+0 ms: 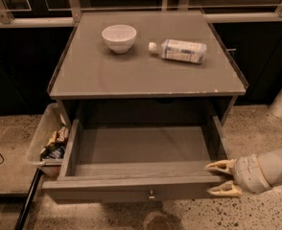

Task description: Open top drawer

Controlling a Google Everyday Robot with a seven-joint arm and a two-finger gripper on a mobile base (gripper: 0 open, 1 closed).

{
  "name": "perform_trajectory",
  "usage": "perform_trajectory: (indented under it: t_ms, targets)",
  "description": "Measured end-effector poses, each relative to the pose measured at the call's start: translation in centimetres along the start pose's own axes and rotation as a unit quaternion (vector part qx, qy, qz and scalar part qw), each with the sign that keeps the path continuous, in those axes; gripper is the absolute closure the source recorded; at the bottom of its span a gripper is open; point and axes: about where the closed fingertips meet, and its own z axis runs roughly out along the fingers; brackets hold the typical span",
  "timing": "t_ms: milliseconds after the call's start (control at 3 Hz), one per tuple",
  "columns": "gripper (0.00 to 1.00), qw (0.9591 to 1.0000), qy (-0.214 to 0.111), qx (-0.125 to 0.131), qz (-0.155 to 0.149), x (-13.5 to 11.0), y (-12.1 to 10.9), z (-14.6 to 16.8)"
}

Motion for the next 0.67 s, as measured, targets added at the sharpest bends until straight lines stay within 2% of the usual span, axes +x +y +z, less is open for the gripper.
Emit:
perform_trajectory:
  t_ms: [333, 667]
  targets:
    - [0.57, 1.0, 0.0, 0.0, 0.0, -0.17, -0.02, -0.2]
    - [0.33, 1.0, 0.0, 0.0, 0.0, -0.17, -0.02, -0.19]
